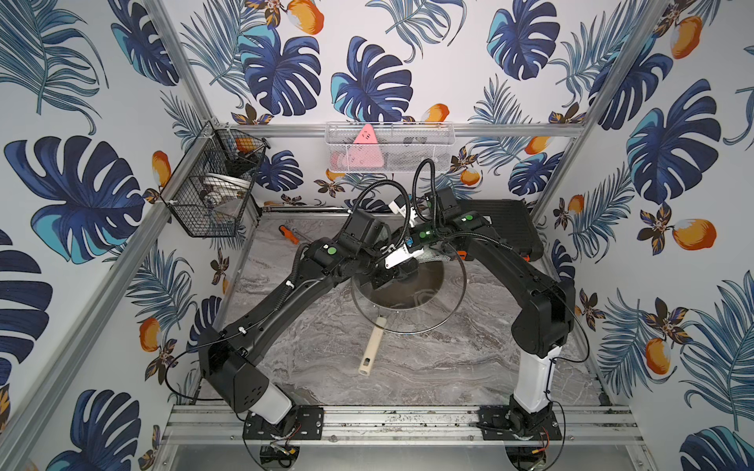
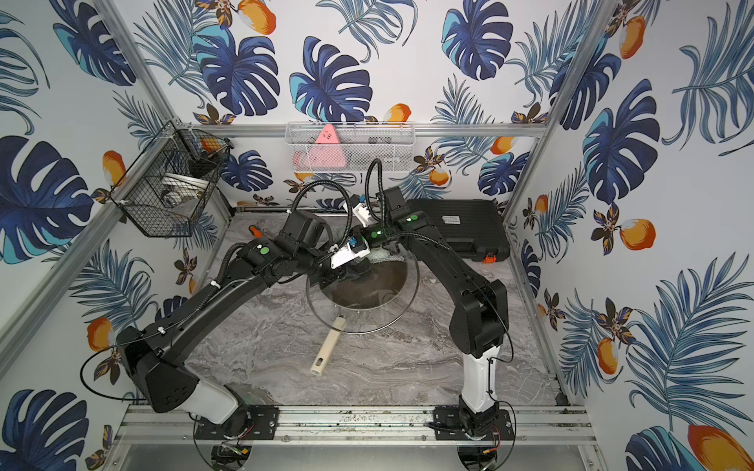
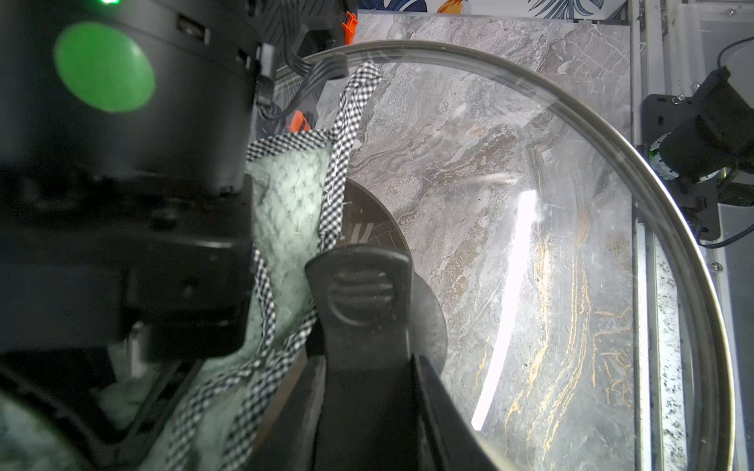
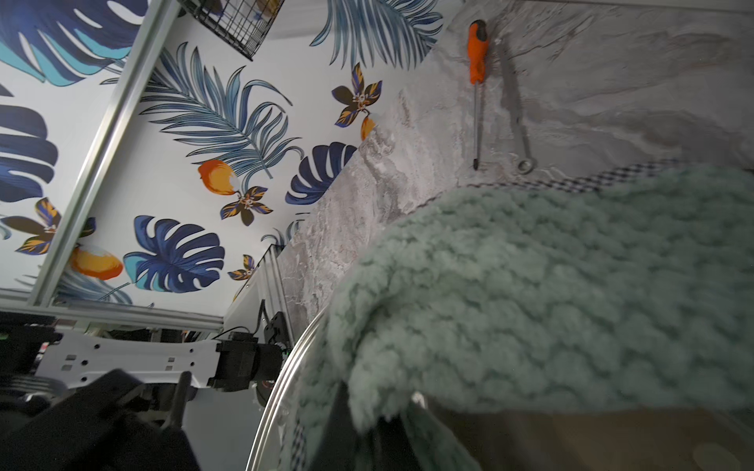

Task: Wipe the pot lid with a cloth
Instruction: Wipe the pot lid.

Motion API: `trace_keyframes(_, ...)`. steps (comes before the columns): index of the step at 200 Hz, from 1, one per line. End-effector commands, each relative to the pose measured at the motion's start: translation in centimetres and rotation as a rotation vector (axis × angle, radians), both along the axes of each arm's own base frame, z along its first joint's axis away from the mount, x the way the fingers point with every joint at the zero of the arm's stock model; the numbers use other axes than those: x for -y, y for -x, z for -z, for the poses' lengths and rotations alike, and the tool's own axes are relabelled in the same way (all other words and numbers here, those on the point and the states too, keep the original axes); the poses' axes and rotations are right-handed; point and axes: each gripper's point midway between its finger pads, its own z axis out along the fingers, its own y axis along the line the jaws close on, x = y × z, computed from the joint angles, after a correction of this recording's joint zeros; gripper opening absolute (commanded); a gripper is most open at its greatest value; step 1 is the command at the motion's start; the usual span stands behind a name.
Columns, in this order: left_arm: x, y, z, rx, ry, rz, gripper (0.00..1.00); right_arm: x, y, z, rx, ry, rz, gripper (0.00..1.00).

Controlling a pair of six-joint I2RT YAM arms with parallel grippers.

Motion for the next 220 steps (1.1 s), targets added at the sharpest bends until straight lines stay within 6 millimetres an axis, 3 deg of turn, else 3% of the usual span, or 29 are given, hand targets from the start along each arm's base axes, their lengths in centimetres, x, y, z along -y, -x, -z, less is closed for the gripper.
trace_keyframes(1, 1.7, -2.3, -5.9, 0.23, 0.142, 0.017, 0.0, 1.9, -0.7, 1.6, -0.007, 0.108, 0.079, 0.0)
trace_keyframes(56, 1.3, -3.1, -6.0, 0.237, 0.141, -0.025, 0.0, 3.8, -1.1, 1.5, 0.001, 0.116, 0.147, 0.0)
trace_keyframes(61, 1.2, -3.2, -6.0, 0.238, 0.143, -0.032, 0.0, 5.0, -1.9, 1.5, -0.001, 0.116, 0.177, 0.0)
trace_keyframes(84, 0.7, -3.7, -5.9, 0.236, 0.142, -0.066, 0.0, 5.8, -2.0, 1.7, -0.002, 0.119, 0.196, 0.0)
trace_keyframes(220, -1.3, -7.6, -5.8, 0.234, 0.151, -0.255, 0.0, 8.7, 1.5, 1.9, -0.009, 0.118, 0.238, 0.0)
